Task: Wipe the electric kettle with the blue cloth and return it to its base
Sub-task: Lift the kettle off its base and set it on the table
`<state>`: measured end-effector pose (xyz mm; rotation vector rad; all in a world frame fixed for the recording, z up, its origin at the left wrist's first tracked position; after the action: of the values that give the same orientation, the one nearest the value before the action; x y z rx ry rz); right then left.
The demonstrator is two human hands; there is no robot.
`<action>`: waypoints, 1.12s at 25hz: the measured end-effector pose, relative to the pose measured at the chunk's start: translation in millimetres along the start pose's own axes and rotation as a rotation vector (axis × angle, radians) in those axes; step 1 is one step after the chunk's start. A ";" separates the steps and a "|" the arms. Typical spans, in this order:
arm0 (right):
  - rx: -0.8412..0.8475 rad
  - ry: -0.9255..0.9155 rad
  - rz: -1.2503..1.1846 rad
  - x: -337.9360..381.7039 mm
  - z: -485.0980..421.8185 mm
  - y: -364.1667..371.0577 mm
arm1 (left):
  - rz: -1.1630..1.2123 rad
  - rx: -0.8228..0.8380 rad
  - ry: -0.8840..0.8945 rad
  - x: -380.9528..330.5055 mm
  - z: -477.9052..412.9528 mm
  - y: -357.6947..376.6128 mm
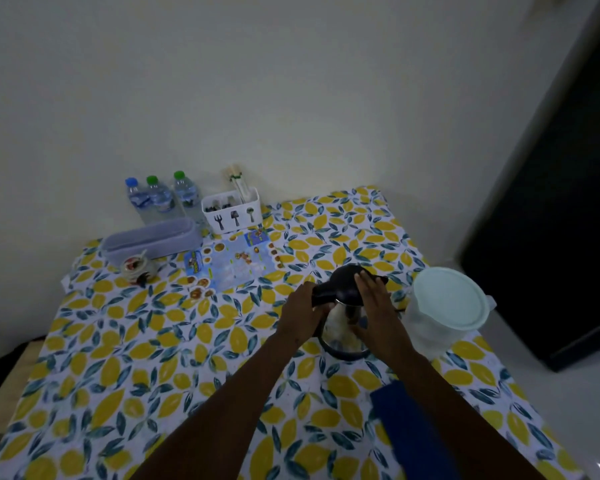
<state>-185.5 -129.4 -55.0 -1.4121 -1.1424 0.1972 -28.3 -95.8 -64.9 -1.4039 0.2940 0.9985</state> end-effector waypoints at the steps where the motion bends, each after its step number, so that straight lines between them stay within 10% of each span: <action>1: -0.015 0.021 -0.025 -1.2 0.6 1.1 | 0.056 0.023 -0.024 1.2 -1.2 0.9; 28: 0.191 -0.084 0.113 162.0 97.7 124.2 | 0.234 0.083 -0.099 180.0 177.5 -93.6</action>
<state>-112.3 79.9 -100.7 -1.3089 -1.0829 0.4377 77.8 150.6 -91.5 -1.2601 0.4288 1.2296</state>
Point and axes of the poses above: each hand's wrist, its own z-axis away from the middle knuckle, its own y-axis out of the palm, x = y × z, the point moved 7 cm from there along -z, towards the middle knuckle, and after that the axes turned 14 degrees about -y, right-handed, at the moved point
